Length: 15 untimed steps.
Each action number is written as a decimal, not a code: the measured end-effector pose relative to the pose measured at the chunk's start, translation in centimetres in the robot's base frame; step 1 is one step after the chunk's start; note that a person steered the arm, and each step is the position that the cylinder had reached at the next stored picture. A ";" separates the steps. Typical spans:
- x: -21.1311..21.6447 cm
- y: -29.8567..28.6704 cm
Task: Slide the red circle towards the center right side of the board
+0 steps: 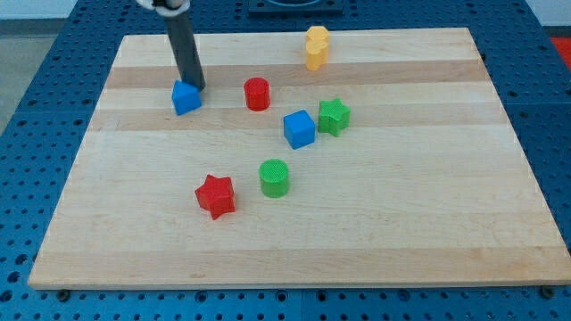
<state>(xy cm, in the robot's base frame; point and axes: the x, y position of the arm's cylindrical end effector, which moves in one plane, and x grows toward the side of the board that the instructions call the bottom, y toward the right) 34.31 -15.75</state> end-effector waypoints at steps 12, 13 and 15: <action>1.3 31.4; 2.7 32.9; -1.1 30.5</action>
<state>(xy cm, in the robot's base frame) 33.22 14.71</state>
